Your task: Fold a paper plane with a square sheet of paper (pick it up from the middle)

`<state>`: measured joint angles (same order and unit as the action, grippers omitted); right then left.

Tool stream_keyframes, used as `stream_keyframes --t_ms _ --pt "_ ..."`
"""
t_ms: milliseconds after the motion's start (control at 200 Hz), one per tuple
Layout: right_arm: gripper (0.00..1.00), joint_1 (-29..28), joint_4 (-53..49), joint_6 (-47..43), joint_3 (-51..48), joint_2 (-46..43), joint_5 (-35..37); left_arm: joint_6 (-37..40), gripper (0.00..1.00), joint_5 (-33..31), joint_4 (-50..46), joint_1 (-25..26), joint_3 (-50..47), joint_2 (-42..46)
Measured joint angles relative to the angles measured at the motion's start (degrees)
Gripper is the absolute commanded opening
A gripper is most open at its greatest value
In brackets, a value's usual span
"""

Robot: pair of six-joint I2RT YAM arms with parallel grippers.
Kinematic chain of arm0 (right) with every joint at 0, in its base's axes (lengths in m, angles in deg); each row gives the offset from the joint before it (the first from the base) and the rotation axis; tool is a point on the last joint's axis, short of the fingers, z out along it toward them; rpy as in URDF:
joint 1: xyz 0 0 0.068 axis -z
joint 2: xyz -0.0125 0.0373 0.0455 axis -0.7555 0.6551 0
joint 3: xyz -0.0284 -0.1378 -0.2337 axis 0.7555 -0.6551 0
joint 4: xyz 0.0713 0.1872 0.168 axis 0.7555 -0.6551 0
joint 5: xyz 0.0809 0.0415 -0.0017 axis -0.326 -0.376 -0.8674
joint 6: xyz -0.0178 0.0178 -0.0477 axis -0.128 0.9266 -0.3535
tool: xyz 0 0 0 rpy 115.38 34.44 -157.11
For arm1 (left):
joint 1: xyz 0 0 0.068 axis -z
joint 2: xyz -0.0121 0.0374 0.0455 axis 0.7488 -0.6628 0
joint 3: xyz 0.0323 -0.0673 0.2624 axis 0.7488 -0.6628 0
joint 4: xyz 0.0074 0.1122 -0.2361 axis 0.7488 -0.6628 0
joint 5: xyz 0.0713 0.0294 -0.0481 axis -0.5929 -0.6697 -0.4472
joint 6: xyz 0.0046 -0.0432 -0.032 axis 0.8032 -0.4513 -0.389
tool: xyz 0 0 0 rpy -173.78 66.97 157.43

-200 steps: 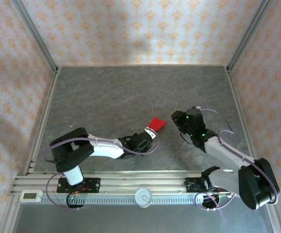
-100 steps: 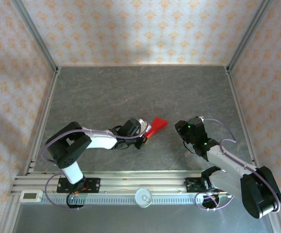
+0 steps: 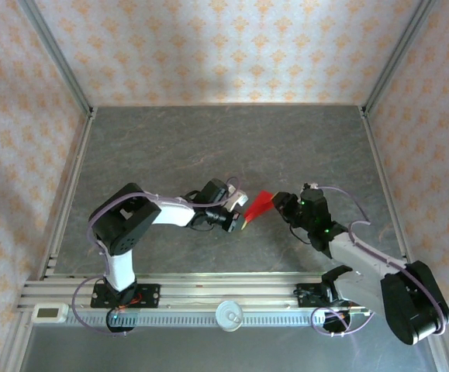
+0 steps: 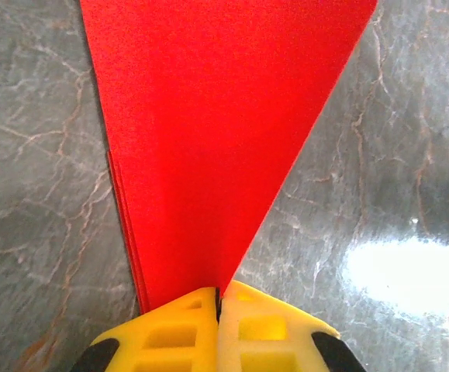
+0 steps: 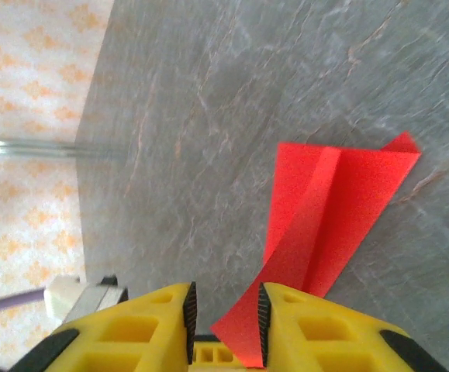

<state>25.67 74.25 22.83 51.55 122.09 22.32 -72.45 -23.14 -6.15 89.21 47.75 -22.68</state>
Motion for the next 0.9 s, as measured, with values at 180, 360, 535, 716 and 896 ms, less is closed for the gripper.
stream_keyframes --t_ms 180,360,535,716,896 --pt "0.18 0.0 0.7 -1.9 0.0 2.6 -3.4 -3.3 0.0 0.9 -2.6 -0.9 1.7 -0.5" --pt "0.15 0.0 0.3 -3.0 0.0 2.6 -3.6 -7.5 0.0 -4.7 -3.6 -1.5 -0.7 3.2" --pt "0.13 0.0 0.1 -3.7 0.0 2.9 -3.6 -11.6 0.0 -8.9 -3.5 -1.7 -3.5 5.9" --pt "0.11 0.0 0.2 -4.0 0.0 3.7 -4.8 -13.1 0.0 -9.0 -3.7 -1.4 -3.9 6.0" --pt "0.09 0.0 1.0 -4.2 0.0 5.2 -6.8 -13.0 0.0 -6.7 -4.7 -0.9 -1.3 4.9"
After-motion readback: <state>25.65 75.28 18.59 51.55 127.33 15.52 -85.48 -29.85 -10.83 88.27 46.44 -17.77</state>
